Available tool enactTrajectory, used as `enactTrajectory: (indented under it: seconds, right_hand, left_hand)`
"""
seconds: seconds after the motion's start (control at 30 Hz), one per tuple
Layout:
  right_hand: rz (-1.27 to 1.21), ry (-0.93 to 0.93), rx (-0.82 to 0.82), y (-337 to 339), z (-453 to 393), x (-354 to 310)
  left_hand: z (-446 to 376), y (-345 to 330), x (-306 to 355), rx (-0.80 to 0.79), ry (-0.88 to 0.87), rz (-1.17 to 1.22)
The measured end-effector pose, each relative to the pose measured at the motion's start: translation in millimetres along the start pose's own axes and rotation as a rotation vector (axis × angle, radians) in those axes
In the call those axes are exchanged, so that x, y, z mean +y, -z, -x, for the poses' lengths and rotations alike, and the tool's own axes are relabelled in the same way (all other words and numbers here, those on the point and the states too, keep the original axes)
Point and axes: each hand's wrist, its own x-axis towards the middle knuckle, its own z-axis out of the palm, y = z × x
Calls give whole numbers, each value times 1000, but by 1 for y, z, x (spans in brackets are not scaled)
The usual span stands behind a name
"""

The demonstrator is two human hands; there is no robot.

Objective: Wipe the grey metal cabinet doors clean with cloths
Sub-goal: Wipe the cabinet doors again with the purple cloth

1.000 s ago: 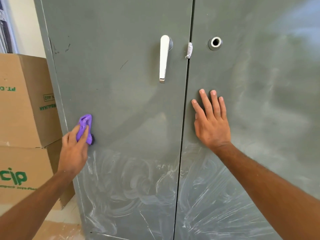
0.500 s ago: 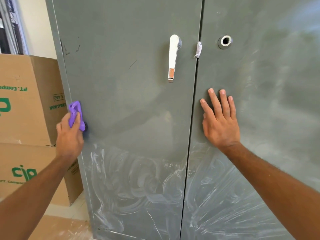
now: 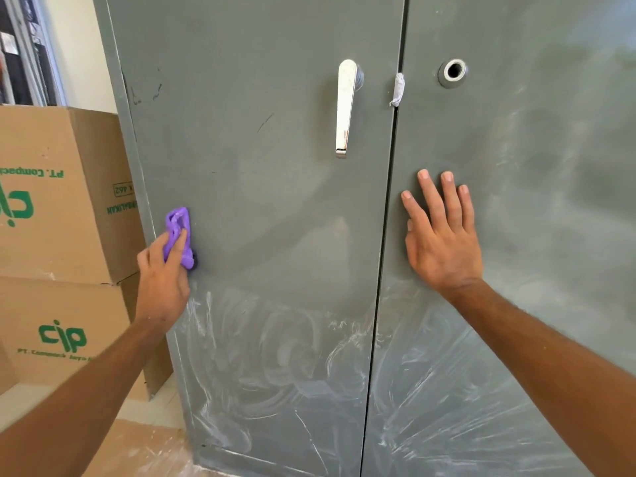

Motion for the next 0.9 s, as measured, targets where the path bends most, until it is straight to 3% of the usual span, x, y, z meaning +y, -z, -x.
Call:
enactTrajectory:
  seconds: [0.17,0.27,0.37,0.53,0.6,0.73,0.8,0.9]
  right_hand:
    - [7,8,3,0,-2,0]
    - [1,7,-1,0,-1,1]
    - [6,3,-2,1,-1,1]
    - [10,7,-12,1,-2,1]
    - [6,4,-12,2,-2,1]
    - [12,6,-6,1,-2,0]
    - [9,4,-6,2,-1,0]
    - [23,0,-14,2,-2,0]
  left_hand:
    - [65,-7,-17,-229,70,8]
    - [27,3,-10,-150,243,162]
    - [23,3,16,-25,309,229]
    - [104,-11,7,-337,92,-32]
    - [77,-4,4,-302,85,-25]
    - [7,10,52,-44,119,-33]
    - [21,4,68,-78,23,-38]
    - [90,-16,46,-312,-260,-83]
